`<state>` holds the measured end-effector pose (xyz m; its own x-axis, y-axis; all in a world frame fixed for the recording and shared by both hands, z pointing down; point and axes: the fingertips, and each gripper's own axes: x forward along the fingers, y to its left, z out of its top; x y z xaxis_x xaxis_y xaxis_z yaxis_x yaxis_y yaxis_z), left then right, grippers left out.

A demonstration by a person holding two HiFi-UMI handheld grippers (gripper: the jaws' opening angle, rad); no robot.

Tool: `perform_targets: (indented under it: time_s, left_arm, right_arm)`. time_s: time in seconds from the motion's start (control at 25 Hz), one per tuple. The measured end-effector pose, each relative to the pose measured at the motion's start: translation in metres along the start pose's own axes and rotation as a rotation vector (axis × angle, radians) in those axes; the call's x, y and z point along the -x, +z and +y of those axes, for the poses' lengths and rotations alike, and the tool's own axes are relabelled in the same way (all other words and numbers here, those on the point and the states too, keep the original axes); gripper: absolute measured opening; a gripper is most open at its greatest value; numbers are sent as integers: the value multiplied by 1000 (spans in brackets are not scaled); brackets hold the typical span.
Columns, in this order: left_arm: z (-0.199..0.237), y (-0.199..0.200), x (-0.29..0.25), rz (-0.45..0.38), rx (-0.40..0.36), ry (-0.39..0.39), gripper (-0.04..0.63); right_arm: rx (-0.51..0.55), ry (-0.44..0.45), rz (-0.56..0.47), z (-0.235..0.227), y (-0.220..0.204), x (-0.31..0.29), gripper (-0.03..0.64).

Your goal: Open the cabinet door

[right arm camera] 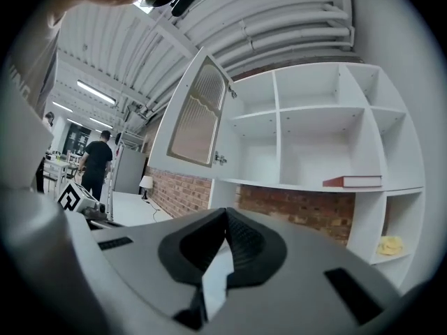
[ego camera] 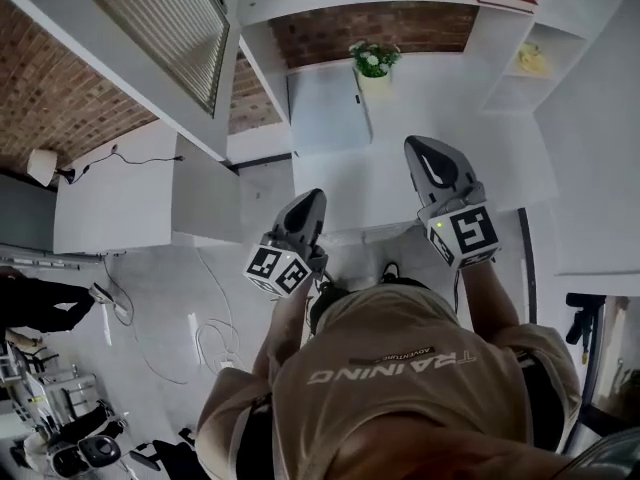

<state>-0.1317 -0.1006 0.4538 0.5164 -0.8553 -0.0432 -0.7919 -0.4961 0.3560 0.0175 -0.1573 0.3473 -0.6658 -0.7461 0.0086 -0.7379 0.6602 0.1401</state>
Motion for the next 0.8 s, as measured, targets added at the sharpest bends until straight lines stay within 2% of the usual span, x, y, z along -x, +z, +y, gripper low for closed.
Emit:
perform_targets:
  time_s: [0.12, 0.36, 0.6, 0.8]
  left_arm:
    - [-16, -7, -17, -4, -23, 30, 8]
    - [-35, -18, -30, 21, -13, 102, 8]
    - [-44, -7, -46, 88, -165, 122, 8]
    - [-50, 5, -53, 39, -205, 108, 8]
  right_arm:
    - [-10, 36, 14, -20, -15, 7, 14]
    - [-18, 155, 71, -14, -56, 4, 14]
    - [-104, 187, 81, -18, -70, -1, 14]
    - [-79, 184, 74, -23, -69, 4, 14]
